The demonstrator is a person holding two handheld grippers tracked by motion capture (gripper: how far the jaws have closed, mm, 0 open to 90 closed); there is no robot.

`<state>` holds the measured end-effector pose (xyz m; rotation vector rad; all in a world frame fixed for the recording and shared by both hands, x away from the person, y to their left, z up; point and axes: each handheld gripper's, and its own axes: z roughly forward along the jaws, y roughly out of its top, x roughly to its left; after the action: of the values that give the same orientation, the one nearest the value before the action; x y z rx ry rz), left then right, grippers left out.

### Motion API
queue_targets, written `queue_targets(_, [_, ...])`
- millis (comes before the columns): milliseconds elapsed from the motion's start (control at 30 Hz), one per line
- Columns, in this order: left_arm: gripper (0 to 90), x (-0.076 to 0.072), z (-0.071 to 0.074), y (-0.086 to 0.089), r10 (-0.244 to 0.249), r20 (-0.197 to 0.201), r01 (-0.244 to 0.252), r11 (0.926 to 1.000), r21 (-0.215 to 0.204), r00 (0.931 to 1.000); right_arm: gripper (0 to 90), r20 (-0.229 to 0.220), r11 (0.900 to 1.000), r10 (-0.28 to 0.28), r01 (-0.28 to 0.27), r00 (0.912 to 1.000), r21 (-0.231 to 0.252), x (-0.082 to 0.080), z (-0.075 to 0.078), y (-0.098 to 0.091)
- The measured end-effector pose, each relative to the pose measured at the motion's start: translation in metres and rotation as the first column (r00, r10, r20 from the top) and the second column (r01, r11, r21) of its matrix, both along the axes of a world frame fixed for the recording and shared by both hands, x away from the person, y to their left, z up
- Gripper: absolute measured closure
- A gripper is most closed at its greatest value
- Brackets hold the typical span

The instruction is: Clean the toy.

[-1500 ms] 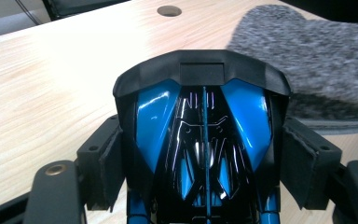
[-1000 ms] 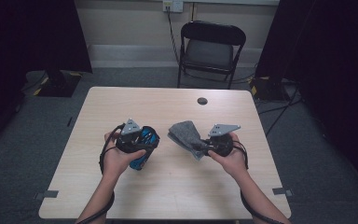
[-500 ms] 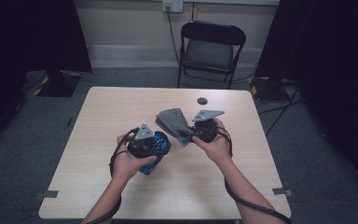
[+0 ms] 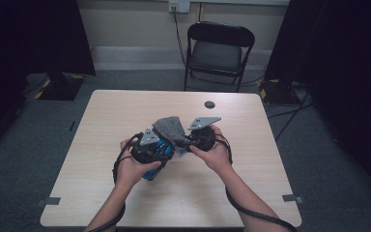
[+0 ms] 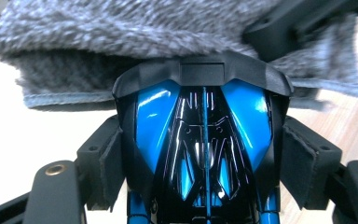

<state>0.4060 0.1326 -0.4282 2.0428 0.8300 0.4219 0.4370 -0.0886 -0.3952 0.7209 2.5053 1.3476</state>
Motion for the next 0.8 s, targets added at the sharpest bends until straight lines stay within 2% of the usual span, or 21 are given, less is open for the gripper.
queue_targets(67, [25.6,0.001,0.0,0.002,0.005,0.002,-0.005,1.0,0.005,1.0,77.0,-0.002,1.0,0.004,-0.004,1.0,0.003,-0.001,0.0,0.0])
queue_targets(367, [25.6,0.005,0.0,0.015,0.047,-0.004,-0.048,0.9986,-0.022,0.9989,77.1,0.003,0.9988,0.049,-0.049,0.9988,0.006,-0.01,0.002,-0.002])
queue_targets(667, [25.6,0.006,0.0,0.018,0.058,0.0,-0.058,0.9978,-0.031,0.9983,77.1,-0.018,0.9962,0.085,-0.084,0.9962,0.024,-0.018,-0.006,-0.011])
queue_targets(800, [25.6,0.006,0.0,0.019,0.064,-0.001,-0.064,0.9974,-0.033,0.9979,77.0,-0.022,0.9964,0.079,-0.078,0.9966,0.033,-0.021,-0.009,-0.016])
